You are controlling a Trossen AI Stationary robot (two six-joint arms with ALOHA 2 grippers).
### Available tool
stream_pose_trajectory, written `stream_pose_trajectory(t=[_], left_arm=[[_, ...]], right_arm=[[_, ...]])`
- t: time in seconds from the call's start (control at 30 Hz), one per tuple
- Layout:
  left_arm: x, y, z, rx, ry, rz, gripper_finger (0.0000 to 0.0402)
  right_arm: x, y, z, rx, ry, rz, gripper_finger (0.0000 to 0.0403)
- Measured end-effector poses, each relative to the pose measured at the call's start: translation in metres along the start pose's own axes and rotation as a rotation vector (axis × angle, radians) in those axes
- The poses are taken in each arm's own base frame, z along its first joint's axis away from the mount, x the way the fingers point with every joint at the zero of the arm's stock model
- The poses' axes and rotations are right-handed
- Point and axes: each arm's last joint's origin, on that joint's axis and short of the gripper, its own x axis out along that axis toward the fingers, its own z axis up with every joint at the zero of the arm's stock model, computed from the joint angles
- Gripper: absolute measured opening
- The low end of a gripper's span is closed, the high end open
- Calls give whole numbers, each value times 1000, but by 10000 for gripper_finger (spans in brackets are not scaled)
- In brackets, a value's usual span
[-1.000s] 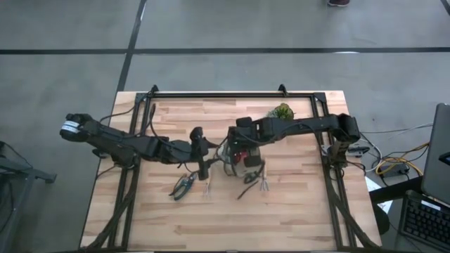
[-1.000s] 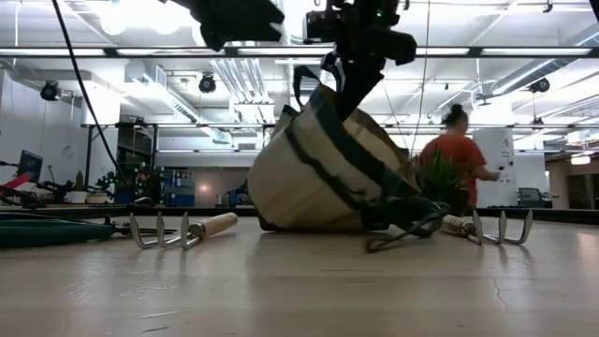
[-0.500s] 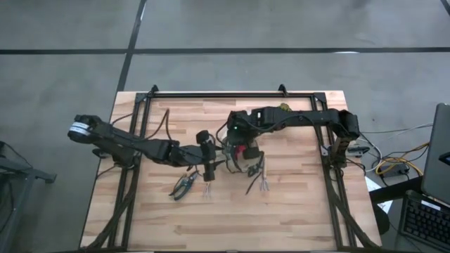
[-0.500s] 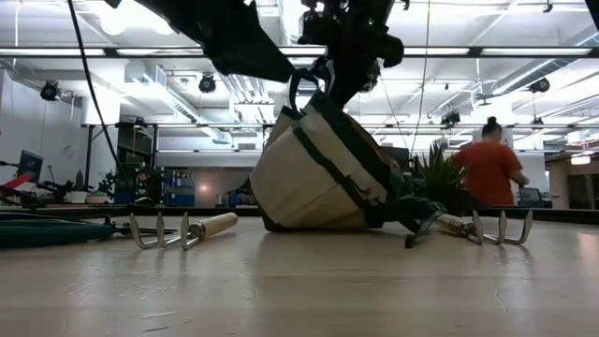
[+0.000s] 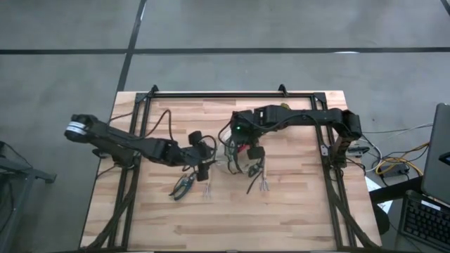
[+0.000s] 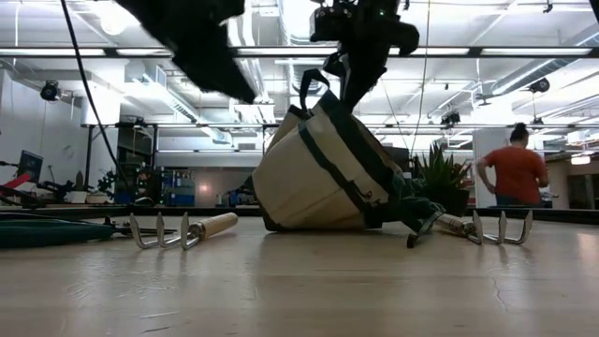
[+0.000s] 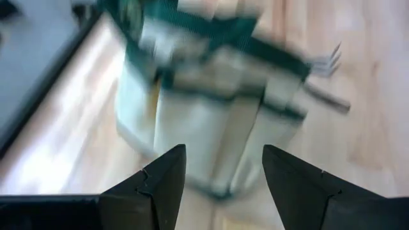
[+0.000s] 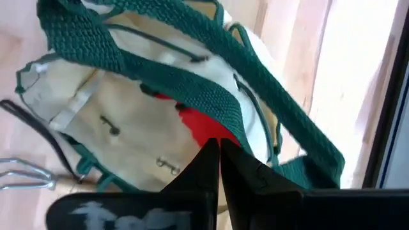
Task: Pick & Place Garden tools in Gardening bag
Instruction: Adjust the gardening bag, then put the shear scissors into the gardening bag
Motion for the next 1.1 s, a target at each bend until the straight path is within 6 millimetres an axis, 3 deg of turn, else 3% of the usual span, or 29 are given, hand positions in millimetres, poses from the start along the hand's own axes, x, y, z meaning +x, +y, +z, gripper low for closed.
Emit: stream_pose_trajectory(t=[0.27,0.53,0.73,0.87,1.1], left_arm=[[-9,3,-29,-204,292,-27,211],[-20,-25,-59,-72,424,-173,211],[-39,-48,-75,-149,534,-210,211],[-50,-61,-92,-14,602,-216,211],[-54,-83,-113,481,543,-275,211]], right_arm=[[-12,3,-11,114,81,23,19],[-17,10,-17,131,140,40,59],[-22,11,-20,144,148,42,70],[-29,15,-21,138,142,47,69],[-33,16,-22,172,133,47,59]])
